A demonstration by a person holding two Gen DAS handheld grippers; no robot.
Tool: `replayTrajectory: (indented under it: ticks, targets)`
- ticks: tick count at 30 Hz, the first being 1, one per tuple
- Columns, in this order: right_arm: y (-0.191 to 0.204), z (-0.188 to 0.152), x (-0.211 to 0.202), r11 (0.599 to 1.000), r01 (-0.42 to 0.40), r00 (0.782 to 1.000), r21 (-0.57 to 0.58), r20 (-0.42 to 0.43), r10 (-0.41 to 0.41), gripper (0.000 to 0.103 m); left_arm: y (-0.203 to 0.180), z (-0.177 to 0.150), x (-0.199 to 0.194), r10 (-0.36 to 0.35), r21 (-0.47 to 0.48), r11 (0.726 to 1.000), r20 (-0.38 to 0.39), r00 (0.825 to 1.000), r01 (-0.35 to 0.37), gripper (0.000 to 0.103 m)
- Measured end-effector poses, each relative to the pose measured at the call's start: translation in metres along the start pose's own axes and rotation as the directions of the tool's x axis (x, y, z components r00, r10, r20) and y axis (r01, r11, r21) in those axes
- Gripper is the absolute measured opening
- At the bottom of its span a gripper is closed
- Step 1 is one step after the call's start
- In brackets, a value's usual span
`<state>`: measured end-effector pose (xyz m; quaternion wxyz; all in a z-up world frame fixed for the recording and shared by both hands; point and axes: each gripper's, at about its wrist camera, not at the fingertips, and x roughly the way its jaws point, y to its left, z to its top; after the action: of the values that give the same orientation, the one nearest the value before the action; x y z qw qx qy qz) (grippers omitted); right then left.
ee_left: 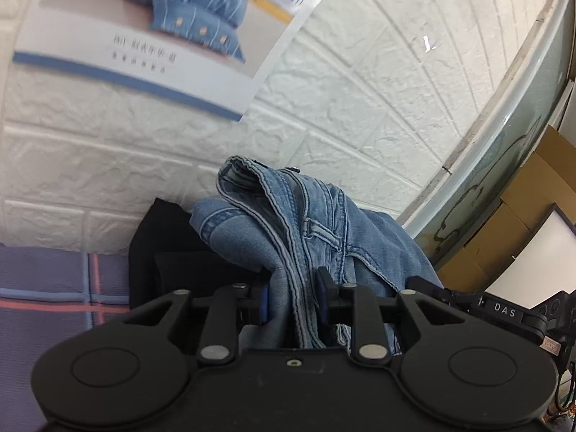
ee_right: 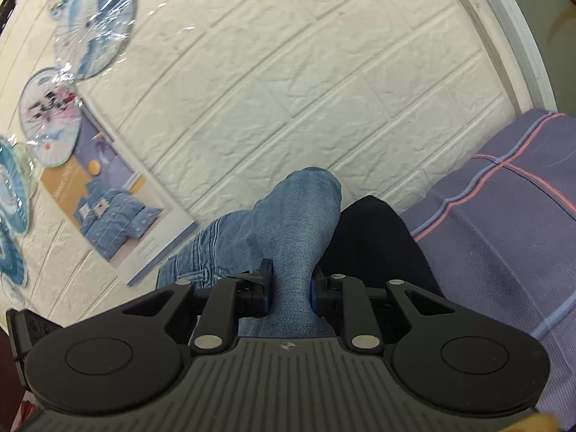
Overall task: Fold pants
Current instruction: 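Carry the bundle with both tools and lower it onto the black garment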
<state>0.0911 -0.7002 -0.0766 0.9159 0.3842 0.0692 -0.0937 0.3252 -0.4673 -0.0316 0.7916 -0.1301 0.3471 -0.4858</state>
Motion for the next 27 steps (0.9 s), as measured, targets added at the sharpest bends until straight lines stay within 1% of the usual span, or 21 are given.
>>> replayTrajectory:
  ticks: [4, 6, 7, 8, 9, 10, 11, 12, 13, 14, 16, 18, 19, 20, 21, 24, 27]
  targets:
    - [-0.014, -0.004, 0.019, 0.999, 0.036, 0.999, -0.01, -0.015, -0.036, 0.035, 0.017, -0.013, 0.021, 0.019, -0.025, 0.999, -0.031, 0.999, -0.02, 0.103]
    - [-0.019, -0.01, 0.028, 0.996, 0.083, 0.996, -0.026, -0.032, -0.084, 0.035, 0.024, -0.018, 0.03, 0.037, -0.02, 0.999, -0.042, 0.998, -0.038, 0.103]
    - [-0.022, -0.014, 0.032, 0.993, 0.113, 0.993, -0.029, -0.035, -0.114, 0.037, 0.028, -0.021, 0.033, 0.047, -0.021, 0.999, -0.049, 0.998, -0.048, 0.103]
    - [-0.024, -0.018, 0.034, 0.989, 0.146, 0.989, -0.033, -0.034, -0.147, 0.045, 0.033, -0.024, 0.034, 0.054, -0.031, 0.998, -0.051, 0.997, -0.056, 0.103]
    - [-0.024, -0.022, 0.034, 0.983, 0.174, 0.984, -0.052, -0.027, -0.175, 0.05, 0.036, -0.026, 0.033, 0.049, -0.041, 0.998, -0.05, 0.998, -0.051, 0.103]
    - [-0.024, -0.025, 0.032, 0.978, 0.196, 0.98, -0.075, -0.015, -0.198, 0.059, 0.037, -0.027, 0.03, 0.041, -0.043, 0.998, -0.054, 0.998, -0.043, 0.103]
    - [-0.022, -0.027, 0.029, 0.975, 0.204, 0.979, -0.092, -0.008, -0.205, 0.065, 0.036, -0.027, 0.026, 0.043, -0.035, 0.998, -0.057, 0.997, -0.045, 0.103]
    - [-0.02, -0.026, 0.025, 0.972, 0.211, 0.977, -0.102, -0.003, -0.212, 0.066, 0.035, -0.027, 0.02, 0.049, -0.02, 0.999, -0.051, 0.997, -0.05, 0.103]
    - [-0.017, -0.025, 0.019, 0.969, 0.223, 0.975, -0.106, 0.007, -0.224, 0.071, 0.033, -0.025, 0.012, 0.067, 0.0, 0.998, -0.039, 0.997, -0.067, 0.103]
    - [-0.015, -0.024, 0.013, 0.965, 0.236, 0.972, -0.112, 0.036, -0.233, 0.074, 0.03, -0.023, 0.003, 0.078, 0.017, 0.997, -0.024, 0.997, -0.078, 0.103]
    - [-0.008, -0.021, -0.003, 0.962, 0.253, 0.965, -0.106, 0.103, -0.243, 0.074, 0.025, -0.017, -0.013, 0.109, 0.029, 0.994, 0.025, 0.994, -0.11, 0.103]
    - [0.001, -0.018, -0.014, 0.963, 0.241, 0.963, -0.12, 0.152, -0.223, 0.074, 0.019, -0.012, -0.028, 0.11, 0.036, 0.993, 0.084, 0.99, -0.114, 0.103]
    - [0.006, -0.017, -0.015, 0.964, 0.231, 0.966, -0.135, 0.152, -0.21, 0.071, 0.014, -0.009, -0.032, 0.106, 0.047, 0.993, 0.102, 0.989, -0.111, 0.103]
    - [0.013, -0.016, -0.015, 0.964, 0.217, 0.97, -0.155, 0.148, -0.194, 0.055, 0.007, -0.005, -0.033, 0.099, 0.066, 0.992, 0.107, 0.989, -0.106, 0.103]
    - [0.019, -0.015, -0.012, 0.964, 0.202, 0.974, -0.172, 0.14, -0.179, 0.049, -0.003, -0.002, -0.03, 0.085, 0.094, 0.991, 0.109, 0.99, -0.096, 0.103]
    - [0.034, -0.015, 0.004, 0.959, 0.18, 0.98, -0.221, 0.121, -0.156, 0.046, -0.032, 0.0, -0.018, 0.074, 0.197, 0.976, 0.114, 0.991, -0.095, 0.103]
    - [0.044, -0.012, 0.029, 0.947, 0.186, 0.98, -0.261, 0.115, -0.161, 0.044, -0.046, -0.002, 0.001, 0.093, 0.269, 0.955, 0.119, 0.989, -0.122, 0.103]
